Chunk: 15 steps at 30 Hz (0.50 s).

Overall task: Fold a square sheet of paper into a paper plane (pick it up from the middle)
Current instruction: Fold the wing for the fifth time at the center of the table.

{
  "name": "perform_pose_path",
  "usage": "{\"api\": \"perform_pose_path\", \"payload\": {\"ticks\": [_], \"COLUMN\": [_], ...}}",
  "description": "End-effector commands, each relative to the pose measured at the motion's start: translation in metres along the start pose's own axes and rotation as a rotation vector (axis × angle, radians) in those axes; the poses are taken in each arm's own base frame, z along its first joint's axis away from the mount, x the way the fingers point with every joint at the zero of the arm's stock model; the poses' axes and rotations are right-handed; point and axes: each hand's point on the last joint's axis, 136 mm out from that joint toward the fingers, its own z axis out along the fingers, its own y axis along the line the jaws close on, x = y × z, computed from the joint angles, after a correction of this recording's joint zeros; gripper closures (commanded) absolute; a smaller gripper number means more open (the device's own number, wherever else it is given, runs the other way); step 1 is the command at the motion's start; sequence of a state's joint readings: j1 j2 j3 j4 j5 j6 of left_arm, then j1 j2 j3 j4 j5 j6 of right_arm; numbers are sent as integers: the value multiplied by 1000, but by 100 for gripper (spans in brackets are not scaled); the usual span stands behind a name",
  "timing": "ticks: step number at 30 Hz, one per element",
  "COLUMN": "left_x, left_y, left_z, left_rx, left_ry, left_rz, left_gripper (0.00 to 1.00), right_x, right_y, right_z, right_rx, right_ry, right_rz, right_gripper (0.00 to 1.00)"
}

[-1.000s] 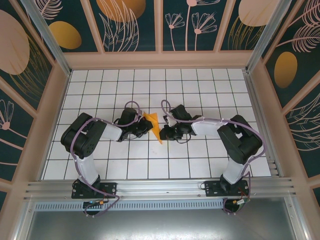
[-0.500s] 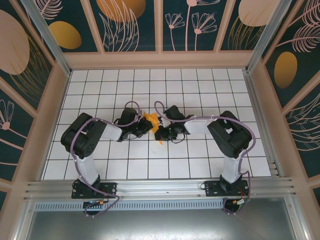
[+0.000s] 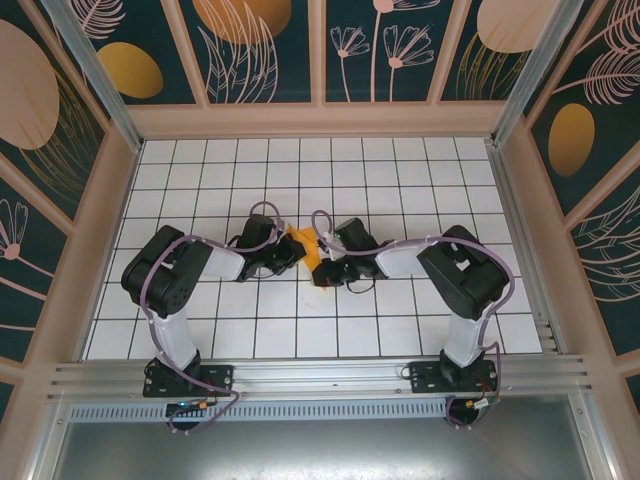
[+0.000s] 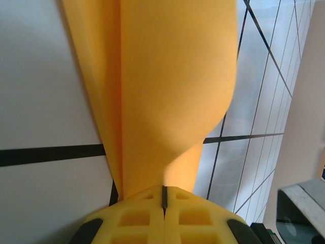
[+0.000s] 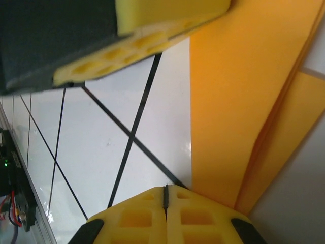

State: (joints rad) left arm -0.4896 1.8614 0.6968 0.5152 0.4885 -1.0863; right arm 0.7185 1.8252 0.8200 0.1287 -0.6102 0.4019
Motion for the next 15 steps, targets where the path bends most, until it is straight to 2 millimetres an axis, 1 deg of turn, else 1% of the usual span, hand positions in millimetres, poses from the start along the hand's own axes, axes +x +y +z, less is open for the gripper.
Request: {"api": "perform_pose_path", "payload": {"ticks": [1,3,6,10,13,15], "left_x": [10,10,10,9,6,-1], "left_y": [75,75,74,68,50,34], "left_z": [-7,-7,-6,-4,-2,-2], "left_rx": [-263,-263,-258,-237,-185,-163], "left_ry": [-5,-4,-2,8,26,25], "left_rz": [-79,-81,-77,-61,-5,59], "left_gripper": [100,100,100,100,100,100], "right_x": [56,63,67,58,51,50], "right_y": [-14,-11,-14,-18,-21,-24], "right_z": [-7,-12,-16,-18,-17,-15], "right_rx": [22,15,35,66,74,79], "right_ry": [151,154,155,128,111,115], "right_rz": [54,43,36,31,31,38], "right_gripper": [94,94,94,94,94,95]}}
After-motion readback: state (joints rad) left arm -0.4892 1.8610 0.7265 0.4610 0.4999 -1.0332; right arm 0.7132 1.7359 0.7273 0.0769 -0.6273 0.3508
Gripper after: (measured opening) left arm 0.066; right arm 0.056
